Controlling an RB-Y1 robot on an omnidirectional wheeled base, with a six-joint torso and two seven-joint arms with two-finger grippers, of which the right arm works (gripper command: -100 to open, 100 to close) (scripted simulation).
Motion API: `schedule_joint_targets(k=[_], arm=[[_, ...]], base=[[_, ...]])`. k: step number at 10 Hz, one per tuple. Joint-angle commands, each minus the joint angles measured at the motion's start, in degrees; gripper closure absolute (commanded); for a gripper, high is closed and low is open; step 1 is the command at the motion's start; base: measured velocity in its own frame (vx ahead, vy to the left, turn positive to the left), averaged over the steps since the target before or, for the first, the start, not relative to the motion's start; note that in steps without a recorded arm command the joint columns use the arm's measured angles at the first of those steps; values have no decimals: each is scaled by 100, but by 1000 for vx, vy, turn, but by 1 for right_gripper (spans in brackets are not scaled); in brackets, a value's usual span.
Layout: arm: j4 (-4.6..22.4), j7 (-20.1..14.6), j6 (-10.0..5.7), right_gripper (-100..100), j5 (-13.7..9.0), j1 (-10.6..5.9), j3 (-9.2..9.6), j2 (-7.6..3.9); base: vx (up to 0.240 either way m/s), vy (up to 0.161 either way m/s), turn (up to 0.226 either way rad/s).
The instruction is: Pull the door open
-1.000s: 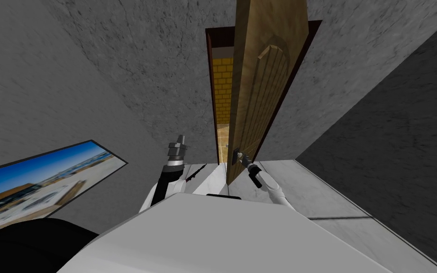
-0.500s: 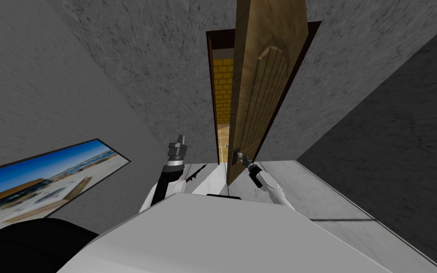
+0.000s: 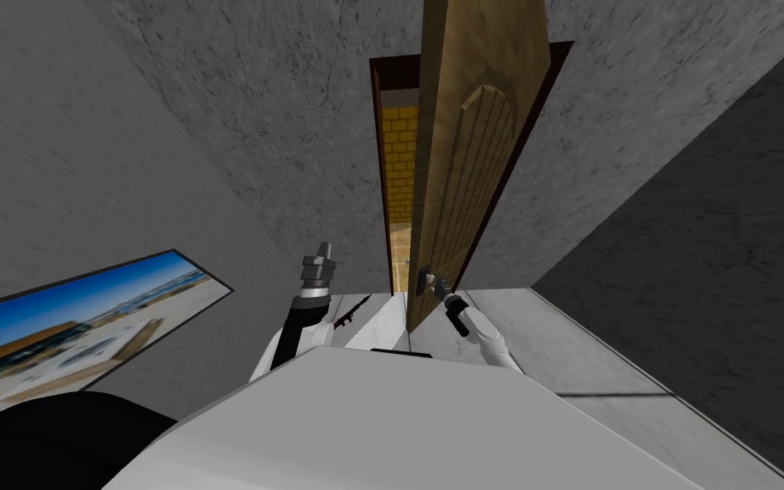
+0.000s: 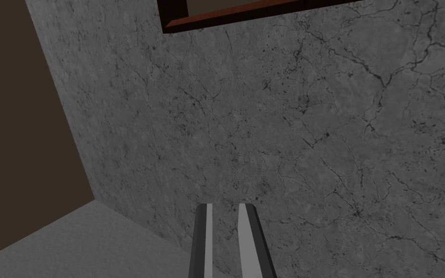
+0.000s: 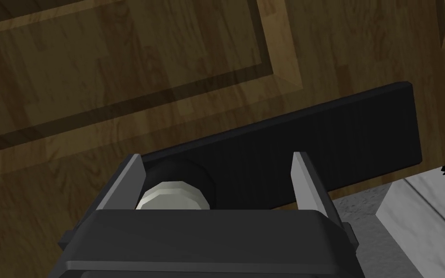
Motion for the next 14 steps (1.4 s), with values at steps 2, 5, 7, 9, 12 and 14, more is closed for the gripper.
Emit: schedule_joint_targets(k=[2,5,7,9,12,14], arm=[[3,-173,-22,100,-202,3,-8,7],[7,-415,-52,100,-486,8,-19,17],[11,-626,-78,100,-733,12,-29,26],[14,-823,-103,100,-965,15,-39,34],[18,-1026,-128,100,-1202,19,-48,42],[20,-1127,-141,100,-1321,21,-53,46]], base=[[-20,-49,73],[-38,-57,91],[-57,-58,91],[-52,-58,123],[-29,-34,62],[-29,-36,48]])
